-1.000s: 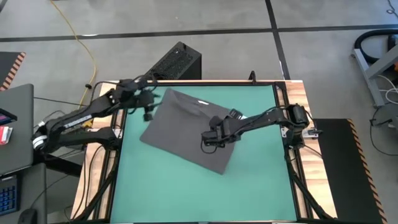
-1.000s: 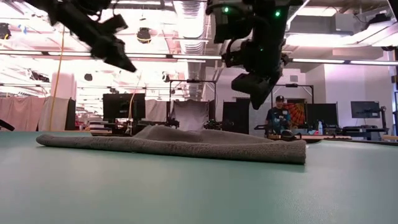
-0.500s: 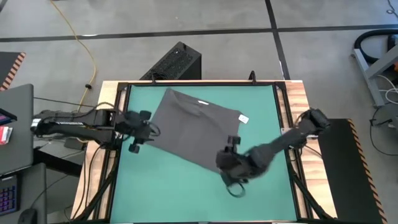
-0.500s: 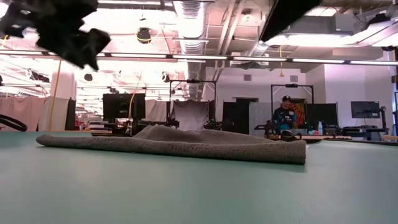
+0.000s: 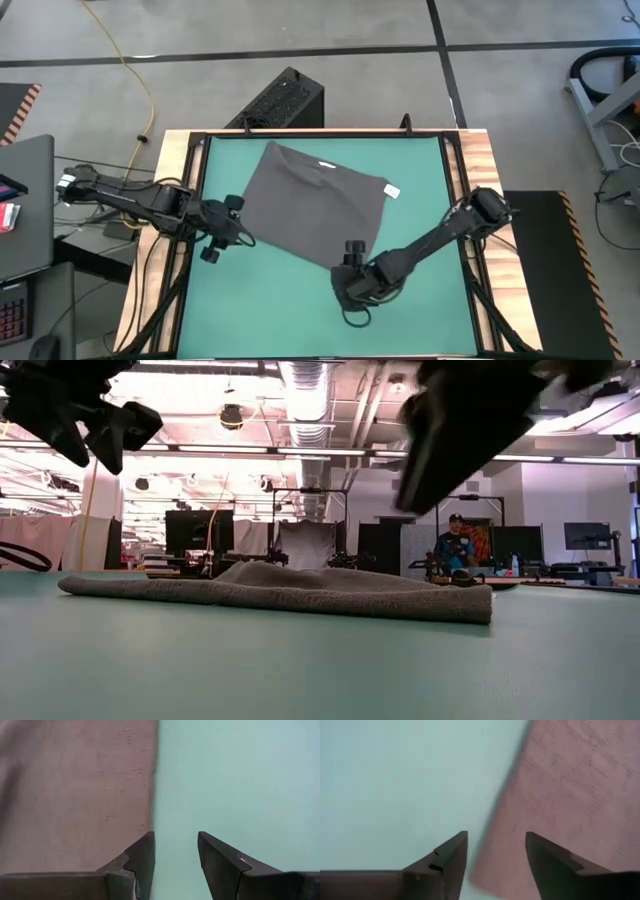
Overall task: Roll towel
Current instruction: Fold the gray towel
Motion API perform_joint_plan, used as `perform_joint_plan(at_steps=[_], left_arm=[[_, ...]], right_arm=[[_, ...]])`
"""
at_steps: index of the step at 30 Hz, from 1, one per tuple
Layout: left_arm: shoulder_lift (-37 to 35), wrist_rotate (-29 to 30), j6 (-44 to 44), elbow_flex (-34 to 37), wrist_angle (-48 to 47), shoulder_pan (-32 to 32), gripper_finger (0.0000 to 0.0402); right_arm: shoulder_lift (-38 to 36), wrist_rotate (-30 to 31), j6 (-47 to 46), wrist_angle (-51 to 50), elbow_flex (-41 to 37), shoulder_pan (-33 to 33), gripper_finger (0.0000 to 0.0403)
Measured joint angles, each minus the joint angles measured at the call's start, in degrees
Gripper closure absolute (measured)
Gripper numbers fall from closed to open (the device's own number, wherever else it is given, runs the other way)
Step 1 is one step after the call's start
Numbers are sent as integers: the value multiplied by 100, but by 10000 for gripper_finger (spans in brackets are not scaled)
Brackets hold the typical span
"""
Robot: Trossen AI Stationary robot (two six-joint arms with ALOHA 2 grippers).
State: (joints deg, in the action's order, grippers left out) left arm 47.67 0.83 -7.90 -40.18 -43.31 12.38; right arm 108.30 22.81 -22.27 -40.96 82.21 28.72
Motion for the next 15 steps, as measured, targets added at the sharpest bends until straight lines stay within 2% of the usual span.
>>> perform_joint_plan(at_steps=[4,10,15], left_arm=[[67,265,396,0,20,63,264],[165,629,170,0,43,76,264],[259,1018,148,2,44,74,264]], right_arm=[[77,-169,267,358,1,-86,160],[487,-201,747,303,1,-142,164],[1001,-158,711,95,28,-234,163]])
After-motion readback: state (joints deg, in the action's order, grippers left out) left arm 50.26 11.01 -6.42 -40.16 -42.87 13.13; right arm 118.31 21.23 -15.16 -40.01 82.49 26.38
